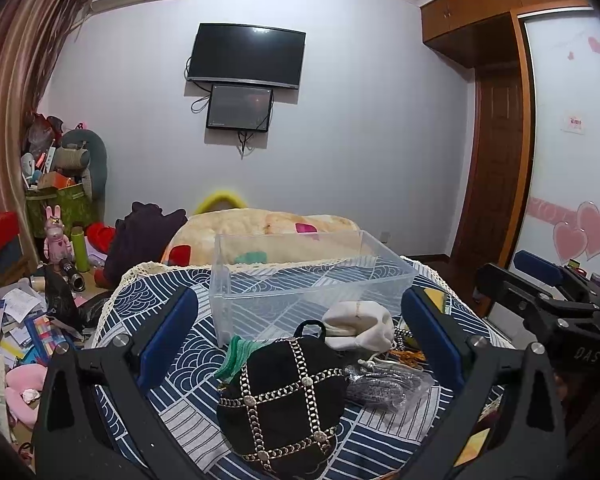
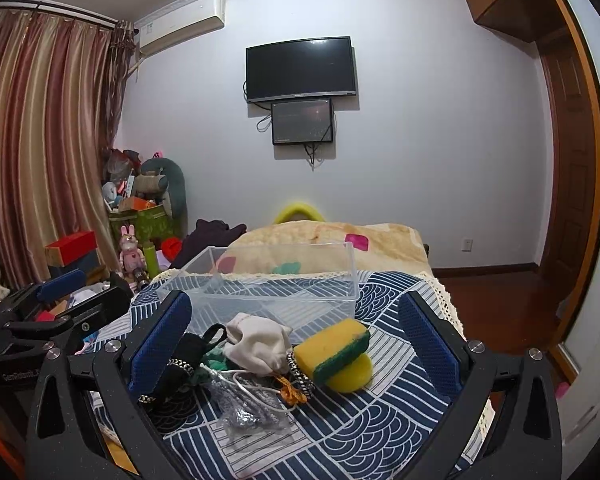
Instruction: Organize soft objects
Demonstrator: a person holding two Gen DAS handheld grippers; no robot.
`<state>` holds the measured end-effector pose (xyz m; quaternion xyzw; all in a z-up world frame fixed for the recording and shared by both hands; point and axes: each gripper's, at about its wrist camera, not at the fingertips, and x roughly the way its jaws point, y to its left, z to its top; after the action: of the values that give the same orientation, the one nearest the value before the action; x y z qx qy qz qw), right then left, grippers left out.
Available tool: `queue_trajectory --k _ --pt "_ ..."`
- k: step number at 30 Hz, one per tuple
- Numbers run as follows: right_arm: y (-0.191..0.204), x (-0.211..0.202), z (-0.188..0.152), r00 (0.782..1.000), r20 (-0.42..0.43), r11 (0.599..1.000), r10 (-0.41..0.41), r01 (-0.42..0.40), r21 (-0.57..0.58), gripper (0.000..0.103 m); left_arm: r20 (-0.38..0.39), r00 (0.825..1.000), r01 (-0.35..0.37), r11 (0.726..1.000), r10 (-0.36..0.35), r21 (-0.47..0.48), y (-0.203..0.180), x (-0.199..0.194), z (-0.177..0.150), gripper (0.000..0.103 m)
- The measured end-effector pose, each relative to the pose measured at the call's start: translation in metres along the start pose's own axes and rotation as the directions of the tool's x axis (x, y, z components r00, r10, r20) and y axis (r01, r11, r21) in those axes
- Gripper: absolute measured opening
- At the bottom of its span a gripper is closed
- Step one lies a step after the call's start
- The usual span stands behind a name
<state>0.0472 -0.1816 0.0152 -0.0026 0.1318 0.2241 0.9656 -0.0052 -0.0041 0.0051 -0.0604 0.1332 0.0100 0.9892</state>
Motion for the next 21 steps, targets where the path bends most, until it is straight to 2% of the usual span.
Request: queue_trajectory --k 21 --pt "0.0030 -0.0028 0.0007 1.000 0.003 1.000 0.006 -0.006 -0.003 0.103 0.002 1.000 0.000 1.000 0.000 -0.003 0.0002 -0.0002 -0.0003 0.103"
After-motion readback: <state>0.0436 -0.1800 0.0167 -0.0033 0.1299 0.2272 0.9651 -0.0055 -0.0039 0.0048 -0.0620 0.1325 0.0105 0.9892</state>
